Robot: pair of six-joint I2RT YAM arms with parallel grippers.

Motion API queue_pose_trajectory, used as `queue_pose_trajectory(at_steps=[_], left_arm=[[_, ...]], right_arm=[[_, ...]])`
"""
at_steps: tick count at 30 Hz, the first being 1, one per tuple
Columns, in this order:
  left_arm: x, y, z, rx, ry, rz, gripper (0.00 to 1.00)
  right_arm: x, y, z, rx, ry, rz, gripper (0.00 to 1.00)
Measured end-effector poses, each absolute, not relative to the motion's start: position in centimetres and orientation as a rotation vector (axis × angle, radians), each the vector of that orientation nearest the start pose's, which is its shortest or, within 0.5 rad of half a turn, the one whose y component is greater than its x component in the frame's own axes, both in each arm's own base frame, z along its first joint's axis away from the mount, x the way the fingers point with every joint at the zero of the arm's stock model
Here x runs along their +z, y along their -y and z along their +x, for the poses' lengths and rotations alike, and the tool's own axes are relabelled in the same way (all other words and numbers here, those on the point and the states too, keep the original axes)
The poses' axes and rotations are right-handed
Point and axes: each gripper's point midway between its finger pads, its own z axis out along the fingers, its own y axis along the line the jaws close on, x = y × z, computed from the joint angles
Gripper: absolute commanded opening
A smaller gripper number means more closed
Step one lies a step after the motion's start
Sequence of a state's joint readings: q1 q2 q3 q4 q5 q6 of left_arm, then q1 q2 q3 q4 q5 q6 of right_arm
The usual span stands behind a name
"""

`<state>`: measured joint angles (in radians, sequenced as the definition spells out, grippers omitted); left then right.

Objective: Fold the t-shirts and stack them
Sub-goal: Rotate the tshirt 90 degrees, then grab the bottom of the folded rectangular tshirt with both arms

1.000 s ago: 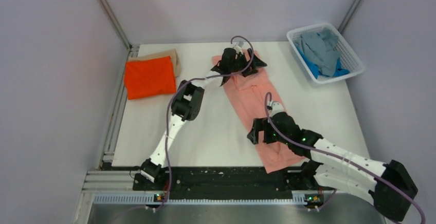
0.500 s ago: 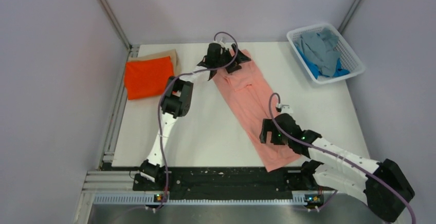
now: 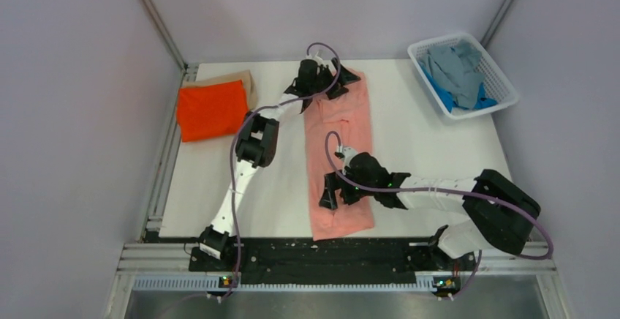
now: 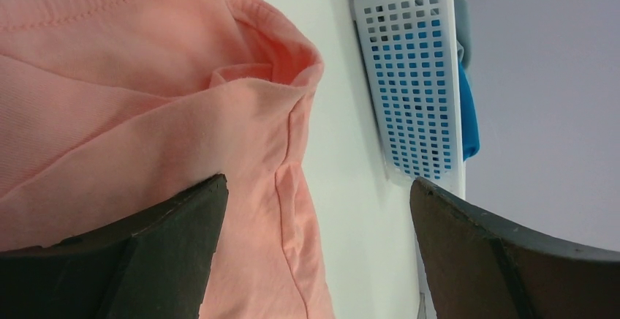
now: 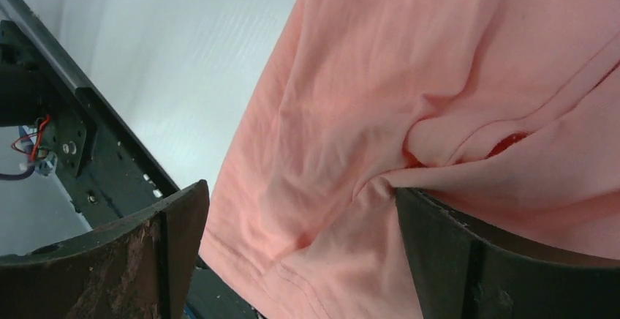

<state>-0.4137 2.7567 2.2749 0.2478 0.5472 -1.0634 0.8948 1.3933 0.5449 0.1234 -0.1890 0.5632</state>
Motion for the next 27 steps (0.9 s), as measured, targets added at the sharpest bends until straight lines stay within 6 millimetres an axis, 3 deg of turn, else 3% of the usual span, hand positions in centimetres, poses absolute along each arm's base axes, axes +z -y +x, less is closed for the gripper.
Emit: queue_pose_trajectory(at_steps=[7,11,14,17,20,22,24,27], left_arm=[[8.2,39.3,59.8,-1.437,-2.062,-0.199,0.99],[8.5,39.1,59.2,-1.400,-2.089,-0.157,0.99],[10.0,38.6,57.6,-1.348,-2.131,-0.096,0.99],[13.9,37.5,55.5,-1.226,-2.137,-0.008,0.99],[19.7,37.1,52.9,-1.058,-2.082,0.089,0.98],[24.4,37.5,49.8,-0.975,-2.017,0.156,0.99],[28.0,37.5,45.6,-0.951,-1.960,0.218,0.99],[29.8,36.3,38.9,-0.961,-1.904,0.286,0.99]], right_arm=[[4.9,-29.6,17.1,0.881,-2.405,-0.568,0.97],[7.9,-28.7,17.9,0.850,-2.307,-0.538,0.99],[9.7,-27.0,18.7,0.780,-2.234,-0.481,0.99],[10.3,-24.6,19.2,0.689,-2.206,-0.425,0.99],[11.1,-22.0,19.9,0.611,-2.174,-0.352,0.99],[12.2,-20.3,20.5,0.578,-2.133,-0.292,0.99],[13.1,-18.9,20.9,0.552,-2.093,-0.243,0.99],[14.1,-17.2,21.1,0.516,-2.043,-0.184,0.99]])
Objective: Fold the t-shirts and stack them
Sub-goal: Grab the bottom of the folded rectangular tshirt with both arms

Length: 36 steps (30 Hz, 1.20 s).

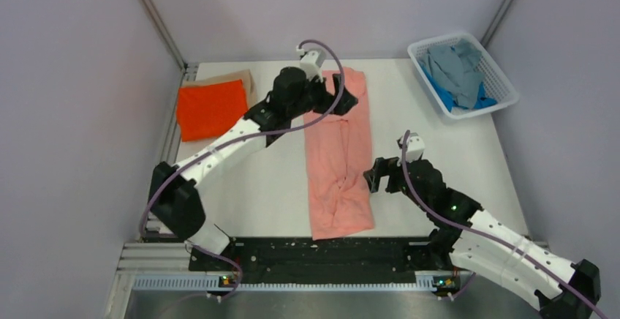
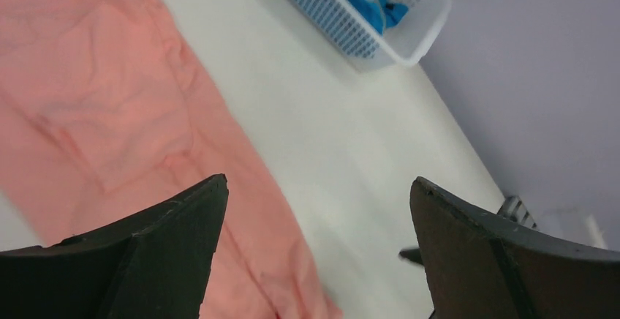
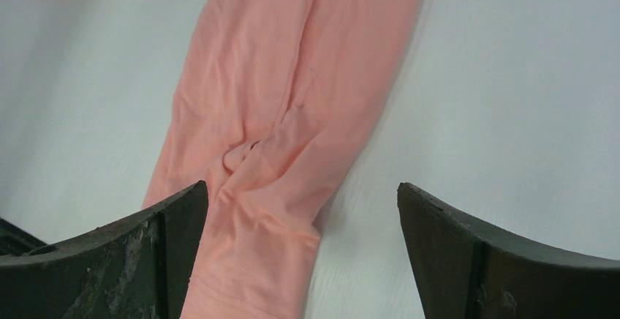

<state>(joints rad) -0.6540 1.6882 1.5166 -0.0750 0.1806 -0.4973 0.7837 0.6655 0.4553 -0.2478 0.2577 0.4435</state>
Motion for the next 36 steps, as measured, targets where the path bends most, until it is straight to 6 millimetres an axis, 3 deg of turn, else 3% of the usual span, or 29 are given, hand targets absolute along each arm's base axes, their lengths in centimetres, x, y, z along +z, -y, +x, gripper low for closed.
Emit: queue_pose_trajectory(at_steps=[3,8,10,12,16,19,22,28,33,36], left_arm=[[27.0,32.2,35.1,-0.902,-1.940,0.245,0.99],[16.4,24.2,30.2,-0.676,-2.139,0.097,0.99],[14.3,22.3,28.0,-0.646,-2.185,0.066,0.99],[14.0,21.2,26.0,-0.670,-2.186,0.055,0.99],[15.9,21.2,22.7,-0.833,-2.122,0.071,0.99],[15.5,21.3,20.2,-0.915,-2.150,0.077,0.99],[13.6,21.3,17.5,-0.954,-2.254,0.074,0.98],[9.3,23.0,11.7,-1.061,-2.464,0.126,0.89],[6.3,25.0,7.0,-1.050,-2.634,0.268,0.81],[4.5,25.6,5.4,-0.996,-2.707,0.307,0.73]], right_arm=[[13.9,-16.0,21.1,0.474,-2.036,-0.156,0.99],[13.0,-15.2,21.5,0.405,-2.063,-0.139,0.99],[12.5,-15.2,21.7,0.387,-2.081,-0.141,0.99],[12.2,-15.3,21.6,0.387,-2.094,-0.155,0.99],[12.1,-16.7,20.8,0.469,-2.106,-0.232,0.97],[11.6,-18.4,19.6,0.572,-2.150,-0.298,0.94],[9.8,-19.8,17.7,0.647,-2.250,-0.364,0.90],[6.3,-21.6,12.0,0.714,-2.457,-0.537,0.81],[4.0,-20.6,10.3,0.700,-2.547,-0.493,0.72],[2.6,-19.7,9.8,0.669,-2.594,-0.444,0.64]])
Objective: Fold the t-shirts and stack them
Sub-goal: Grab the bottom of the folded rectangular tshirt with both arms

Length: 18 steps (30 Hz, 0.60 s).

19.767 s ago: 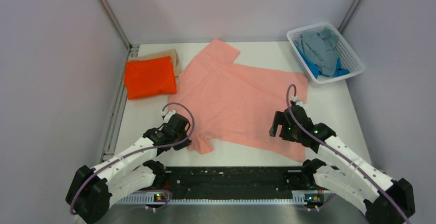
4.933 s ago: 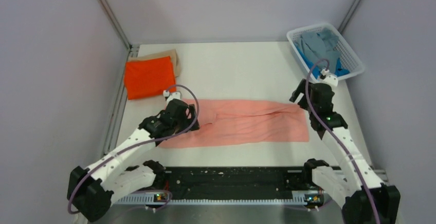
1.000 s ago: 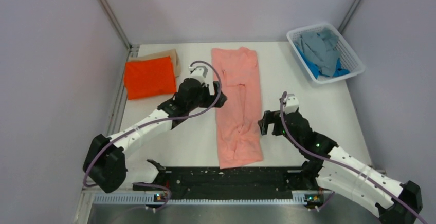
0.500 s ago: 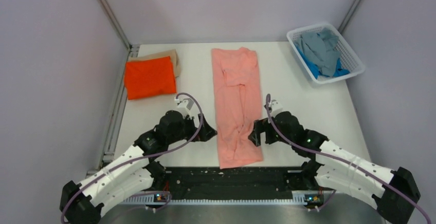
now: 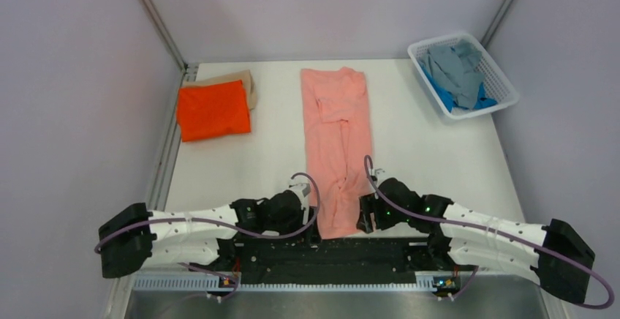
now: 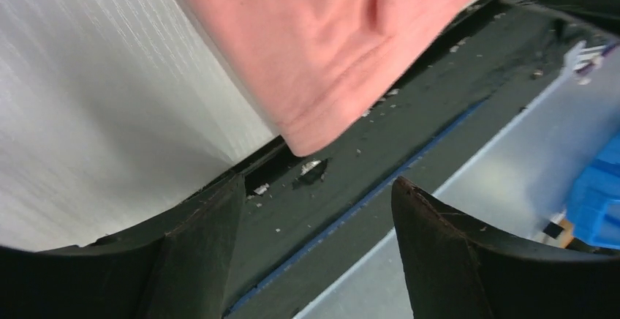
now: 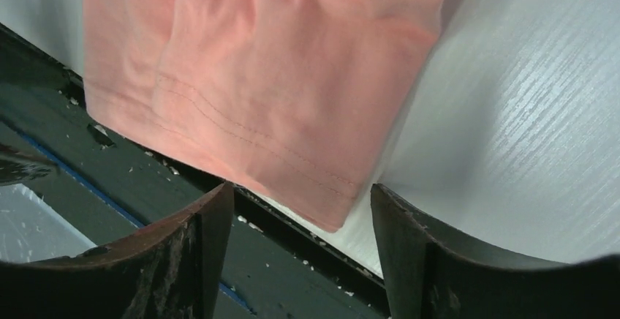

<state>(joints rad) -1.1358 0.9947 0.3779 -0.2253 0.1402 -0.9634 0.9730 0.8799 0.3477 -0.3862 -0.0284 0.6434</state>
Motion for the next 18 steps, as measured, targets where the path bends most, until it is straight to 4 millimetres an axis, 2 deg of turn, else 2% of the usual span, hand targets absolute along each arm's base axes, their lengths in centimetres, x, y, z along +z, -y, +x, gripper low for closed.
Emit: queue_pose_trajectory(at_steps=[4,9,15,18], left_arm=[[2.3,25.9,4.8,-0.904,-2.776,0.307,0.64],[1.9,26.5,4.8,-0.832,-2.803,0.330,0.61],[1.7,26.8,4.9,-0.810,-2.804,0.333,0.56],[1.6,26.8,5.1,-0.795,-2.802,0.331,0.52]], right_arm=[[2.4,-19.5,10.0,0.662,-2.596,-0.383,0.37],[1.7,-19.0,9.7,0.657,-2.620,-0.327,0.12],[2.4,-18.7,8.7,0.706,-2.634,-0.297,0.00],[3.2,-19.0,8.2,0.771,-2.626,-0.277,0.00]])
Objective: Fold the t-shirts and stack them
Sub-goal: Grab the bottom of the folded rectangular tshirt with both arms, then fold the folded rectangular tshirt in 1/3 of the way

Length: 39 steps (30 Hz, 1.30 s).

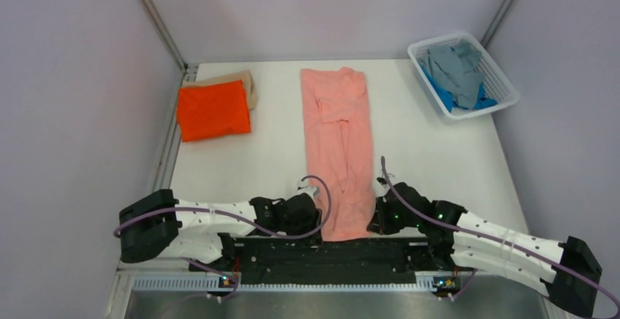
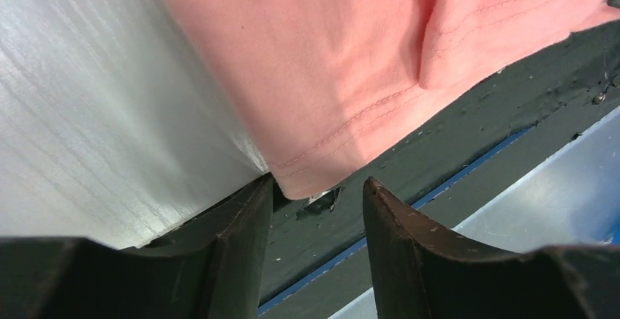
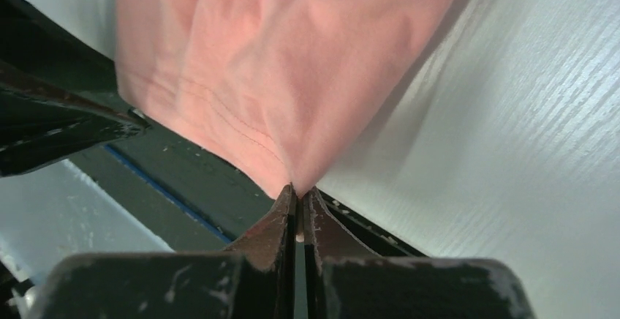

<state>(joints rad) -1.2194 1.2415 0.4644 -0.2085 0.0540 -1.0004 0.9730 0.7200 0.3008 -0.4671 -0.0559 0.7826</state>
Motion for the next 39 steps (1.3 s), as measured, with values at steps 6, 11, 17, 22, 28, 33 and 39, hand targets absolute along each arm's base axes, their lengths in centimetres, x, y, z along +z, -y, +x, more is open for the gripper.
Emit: queue_pose_trajectory(at_steps=[6,11,17,22,28,33,39], left_arm=[[1.5,27.3,5.2,-0.776,-2.809,0.340,0.48],[1.3,27.2,5.4,-0.726,-2.822,0.339,0.42],[2.5,28.8,7.5,-0.709,-2.740,0.314,0.00],[3.7,29.6,8.3,-0.719,-2.686,0.356,0.00],[5.9,29.6,10.5,-0.685,-2.580,0.365,0.00],[8.8,29.7,16.3,-0.652,-2.463,0.231,0.00],[9.6,28.2,23.6,-0.537,-2.409,0.071,0.00]], right_arm=[[3.9,-19.3,7.4,0.861,-2.626,-0.234,0.00],[3.8,-19.4,7.1,0.883,-2.633,-0.224,0.00],[3.8,-19.6,7.0,0.893,-2.640,-0.226,0.00],[4.0,-19.5,7.1,0.883,-2.633,-0.249,0.00],[6.6,-19.9,9.9,0.802,-2.525,-0.234,0.00],[9.0,-19.6,14.9,0.655,-2.397,-0.117,0.00],[10.8,-18.3,22.9,0.553,-2.269,0.071,0.00]])
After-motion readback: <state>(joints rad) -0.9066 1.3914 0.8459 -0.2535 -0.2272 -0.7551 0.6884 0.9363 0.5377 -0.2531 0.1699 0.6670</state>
